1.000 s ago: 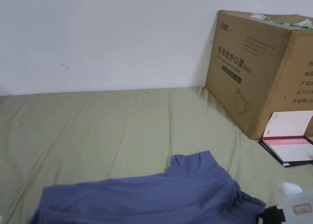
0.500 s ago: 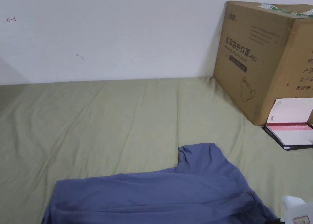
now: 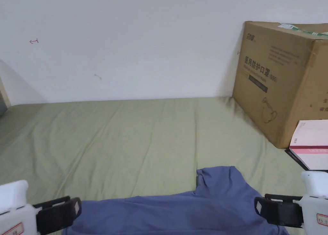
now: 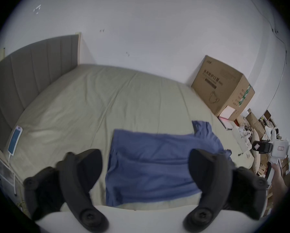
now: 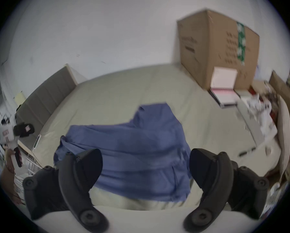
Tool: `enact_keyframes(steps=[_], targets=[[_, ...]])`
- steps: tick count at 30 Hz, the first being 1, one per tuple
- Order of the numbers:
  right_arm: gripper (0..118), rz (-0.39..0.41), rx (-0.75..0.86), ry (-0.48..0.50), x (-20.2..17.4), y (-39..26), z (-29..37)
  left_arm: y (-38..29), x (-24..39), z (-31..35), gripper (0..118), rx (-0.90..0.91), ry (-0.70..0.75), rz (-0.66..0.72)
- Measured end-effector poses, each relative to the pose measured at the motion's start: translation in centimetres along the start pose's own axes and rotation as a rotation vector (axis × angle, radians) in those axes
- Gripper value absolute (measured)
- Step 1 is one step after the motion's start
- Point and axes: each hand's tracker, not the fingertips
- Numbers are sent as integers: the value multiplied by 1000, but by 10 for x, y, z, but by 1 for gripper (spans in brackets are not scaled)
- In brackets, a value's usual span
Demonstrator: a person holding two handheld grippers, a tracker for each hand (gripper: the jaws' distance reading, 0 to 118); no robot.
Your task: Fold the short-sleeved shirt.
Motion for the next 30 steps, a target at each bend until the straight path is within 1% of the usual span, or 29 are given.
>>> enact_keyframes(steps=[1, 2, 3, 4, 6, 7, 8, 10, 12, 15, 18, 19, 20, 22, 23, 24, 25, 27, 28, 29, 30], targets=[[87, 11, 30, 23, -7, 4, 0, 3, 4, -1, 73, 25, 3, -6], [50, 17, 57, 82, -10, 5, -1, 4, 6, -4, 29, 29, 3, -14], [16, 3, 76, 139, -12, 7, -4, 5, 12, -8, 0, 21, 5, -26], [1, -19, 76, 165, -10, 8, -11, 5, 15, -14, 0, 16, 37, -60], [0, -80, 97, 133, -11, 6, -21, -1, 21, -21, 0, 32, 94, -111], [0, -108, 98, 177, -8, 7, -27, -1, 14, -28, 0, 36, 69, -100], [0, -129, 102, 201, -6, 8, -31, 1, 12, -32, 0, 36, 53, -94], [0, -139, 101, 201, -2, 11, -40, 13, 2, -46, 0, 17, 15, -32], [0, -149, 95, 222, 1, 14, -48, 33, -11, -70, 0, -60, 11, -12], [0, -157, 93, 207, 5, 18, -60, 65, -37, -135, 0, -245, -3, -15], [0, -180, 90, 226, 14, 19, -71, 68, -63, -196, 0, -385, 49, -27], [0, -200, 94, 232, 18, 19, -76, 64, -72, -212, 5, -413, 64, -6], [0, -238, 93, 240, 21, 18, -79, 59, -79, -224, 33, -412, 77, 13], [0, -322, 58, 259, 31, 16, -91, 45, -92, -254, 109, -484, 115, 29], [0, -347, 40, 262, 35, 14, -96, 38, -92, -260, 118, -483, 124, 20], [0, -359, 28, 255, 39, 11, -101, 36, -93, -267, 115, -482, 130, 4], [0, -354, 24, 247, 40, 9, -105, 30, -93, -278, 115, -523, 152, -37], [0, -335, -5, 227, 40, 5, -109, 15, -92, -295, 115, -574, 144, -82], [0, -326, -16, 222, 39, 3, -111, 9, -94, -304, 115, -610, 151, -91], [0, -318, -21, 219, 39, 2, -112, 1, -96, -311, 118, -633, 167, -99], [0, -314, -24, 216, 39, 1, -112, -3, -96, -313, 118, -607, 147, -94]])
